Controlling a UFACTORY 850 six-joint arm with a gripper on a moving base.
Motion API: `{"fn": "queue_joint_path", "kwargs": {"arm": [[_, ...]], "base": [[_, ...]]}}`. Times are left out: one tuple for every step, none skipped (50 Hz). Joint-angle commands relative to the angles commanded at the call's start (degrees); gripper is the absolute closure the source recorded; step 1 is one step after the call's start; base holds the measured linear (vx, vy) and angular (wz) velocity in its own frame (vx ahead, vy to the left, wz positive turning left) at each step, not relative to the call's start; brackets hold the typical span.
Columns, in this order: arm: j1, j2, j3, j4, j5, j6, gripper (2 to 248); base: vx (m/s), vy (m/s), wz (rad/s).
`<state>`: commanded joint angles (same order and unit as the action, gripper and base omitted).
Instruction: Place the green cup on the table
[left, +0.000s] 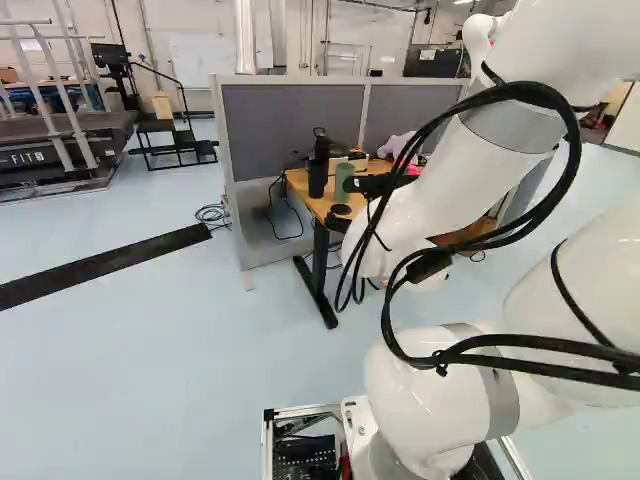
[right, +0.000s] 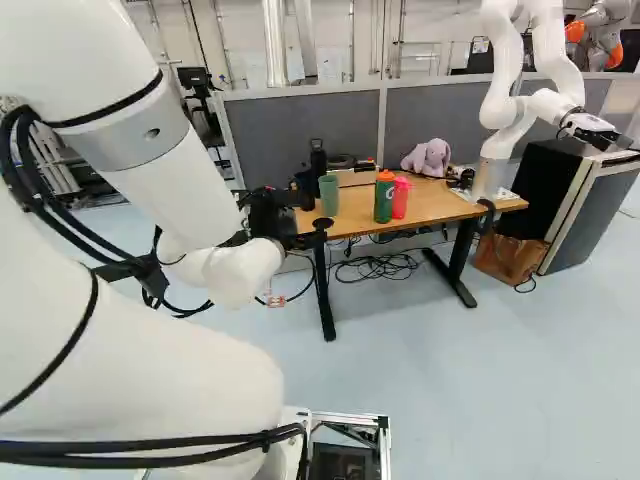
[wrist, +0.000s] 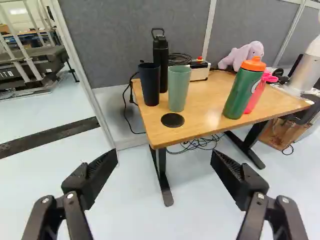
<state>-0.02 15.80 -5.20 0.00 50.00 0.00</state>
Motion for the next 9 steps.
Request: {"fn": "queue_joint_path", "kwargs": {"arm": [[0.01, 0.05, 0.05, 0.00, 0.00, 0.00, 3], [0.01, 0.09, 0.09, 0.00, 0.00, 0.00, 3], [0.01, 0.12, 0.12, 0.00, 0.00, 0.00, 3], [0.02, 0.15, 0.15, 0.00, 0.00, 0.00, 3], [0.02, 0.17, 0.18, 0.00, 0.00, 0.00, 3], [0.02, 0.19, 0.19, 0.00, 0.00, 0.00, 3], [0.02, 0.20, 0.20, 0.00, 0.00, 0.00, 3], [0.02, 0.20, 0.20, 0.00, 0.00, 0.00, 3], [0.02, 0.20, 0.20, 0.00, 0.00, 0.00, 3]], "base": [[0.000, 0.000, 0.000], [0.000, 0.000, 0.000], [0.000, 0.000, 0.000], [0.000, 0.000, 0.000], [0.000, 0.000, 0.000], [0.000, 0.000, 0.000], [0.000, 0.000, 0.000], [0.000, 0.000, 0.000], [0.000, 0.000, 0.000]]}}
